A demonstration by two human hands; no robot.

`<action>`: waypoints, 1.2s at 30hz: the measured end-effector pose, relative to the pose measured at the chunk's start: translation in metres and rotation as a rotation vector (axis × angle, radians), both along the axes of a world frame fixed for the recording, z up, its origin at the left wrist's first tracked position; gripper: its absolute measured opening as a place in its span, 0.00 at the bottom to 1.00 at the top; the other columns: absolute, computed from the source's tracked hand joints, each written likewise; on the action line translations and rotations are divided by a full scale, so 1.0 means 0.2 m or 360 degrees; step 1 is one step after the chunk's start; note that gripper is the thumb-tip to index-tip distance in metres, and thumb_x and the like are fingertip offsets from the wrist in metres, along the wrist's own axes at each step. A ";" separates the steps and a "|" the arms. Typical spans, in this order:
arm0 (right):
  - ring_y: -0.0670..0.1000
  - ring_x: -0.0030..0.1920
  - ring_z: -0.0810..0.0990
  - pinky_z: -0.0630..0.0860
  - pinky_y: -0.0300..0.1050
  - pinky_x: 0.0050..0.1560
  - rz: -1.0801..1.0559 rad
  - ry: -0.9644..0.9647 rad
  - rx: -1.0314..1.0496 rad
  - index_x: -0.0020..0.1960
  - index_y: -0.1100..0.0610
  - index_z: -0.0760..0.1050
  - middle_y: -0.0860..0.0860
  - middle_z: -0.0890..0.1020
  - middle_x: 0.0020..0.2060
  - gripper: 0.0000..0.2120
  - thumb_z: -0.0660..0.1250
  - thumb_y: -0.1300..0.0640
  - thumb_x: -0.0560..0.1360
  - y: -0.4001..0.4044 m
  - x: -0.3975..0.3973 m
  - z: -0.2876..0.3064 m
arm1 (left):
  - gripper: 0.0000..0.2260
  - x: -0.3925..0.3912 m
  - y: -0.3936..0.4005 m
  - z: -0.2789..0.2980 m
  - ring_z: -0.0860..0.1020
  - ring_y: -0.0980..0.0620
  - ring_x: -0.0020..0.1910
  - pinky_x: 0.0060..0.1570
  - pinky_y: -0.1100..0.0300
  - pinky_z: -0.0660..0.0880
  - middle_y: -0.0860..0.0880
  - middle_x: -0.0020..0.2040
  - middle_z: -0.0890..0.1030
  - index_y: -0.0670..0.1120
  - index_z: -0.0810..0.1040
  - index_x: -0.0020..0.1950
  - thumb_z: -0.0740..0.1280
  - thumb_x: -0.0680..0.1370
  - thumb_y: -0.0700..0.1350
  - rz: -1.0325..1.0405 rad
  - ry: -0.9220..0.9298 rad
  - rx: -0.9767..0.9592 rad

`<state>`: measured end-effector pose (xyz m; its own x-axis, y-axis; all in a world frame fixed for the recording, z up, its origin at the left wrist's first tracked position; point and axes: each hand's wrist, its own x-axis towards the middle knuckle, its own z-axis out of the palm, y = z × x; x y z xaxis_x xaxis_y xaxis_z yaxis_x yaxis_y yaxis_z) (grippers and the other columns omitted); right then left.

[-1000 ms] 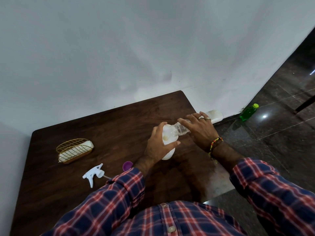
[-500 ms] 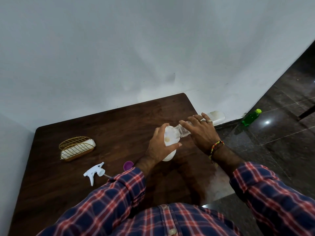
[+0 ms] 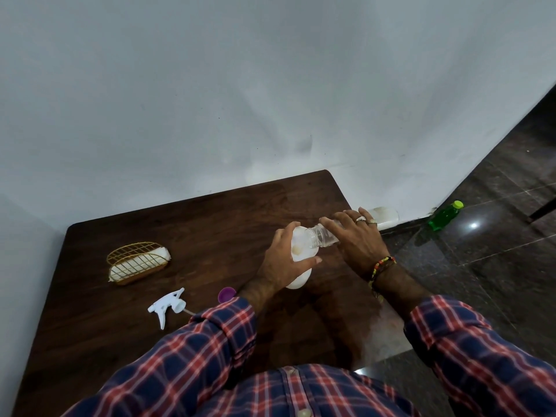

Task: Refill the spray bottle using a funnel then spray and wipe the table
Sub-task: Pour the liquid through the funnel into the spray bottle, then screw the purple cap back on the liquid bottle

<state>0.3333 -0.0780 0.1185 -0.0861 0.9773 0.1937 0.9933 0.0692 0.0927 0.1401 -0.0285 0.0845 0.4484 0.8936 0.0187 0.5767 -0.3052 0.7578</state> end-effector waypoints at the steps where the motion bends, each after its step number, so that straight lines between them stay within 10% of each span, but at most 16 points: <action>1: 0.60 0.59 0.78 0.69 0.61 0.66 -0.0025 0.0023 -0.0012 0.67 0.47 0.67 0.54 0.79 0.57 0.36 0.74 0.63 0.63 0.00 0.00 0.00 | 0.39 0.00 0.00 0.00 0.71 0.54 0.63 0.57 0.59 0.73 0.51 0.69 0.68 0.54 0.62 0.73 0.74 0.67 0.62 0.0002 0.0007 -0.0009; 14: 0.54 0.52 0.82 0.80 0.54 0.49 -0.0445 0.1232 0.0215 0.65 0.47 0.67 0.49 0.82 0.55 0.30 0.74 0.42 0.67 -0.11 -0.09 -0.04 | 0.52 -0.04 0.02 0.05 0.67 0.51 0.69 0.66 0.53 0.68 0.49 0.74 0.64 0.58 0.51 0.78 0.77 0.62 0.65 0.0021 -0.0193 -0.0158; 20: 0.50 0.52 0.83 0.80 0.57 0.51 -0.0714 0.1805 0.0562 0.62 0.50 0.71 0.46 0.83 0.52 0.31 0.76 0.39 0.64 -0.20 -0.22 -0.02 | 0.32 -0.17 -0.02 0.06 0.73 0.53 0.65 0.61 0.56 0.75 0.49 0.71 0.68 0.56 0.61 0.76 0.64 0.75 0.64 0.0237 -0.0470 -0.0251; 26: 0.48 0.52 0.83 0.81 0.49 0.51 -0.0645 0.1876 0.0774 0.62 0.57 0.73 0.50 0.83 0.53 0.28 0.79 0.51 0.66 -0.36 -0.40 -0.05 | 0.12 -0.56 -0.09 -0.11 0.77 0.50 0.60 0.54 0.65 0.67 0.47 0.59 0.79 0.45 0.77 0.63 0.62 0.81 0.46 0.0754 0.0074 0.0004; 36: 0.51 0.50 0.83 0.81 0.57 0.49 -0.0532 0.2037 0.0557 0.60 0.61 0.73 0.52 0.83 0.51 0.26 0.79 0.57 0.67 -0.48 -0.60 -0.13 | 0.34 -0.71 -0.14 -0.38 0.64 0.45 0.72 0.70 0.50 0.66 0.44 0.74 0.63 0.50 0.61 0.77 0.71 0.74 0.53 0.0030 0.1054 -0.0346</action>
<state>0.2139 -0.1733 0.0931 0.5668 0.7997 0.1980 0.3619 -0.0257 -0.9318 -0.0026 -0.0555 0.0091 0.2881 0.8539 -0.4335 0.9422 -0.1718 0.2877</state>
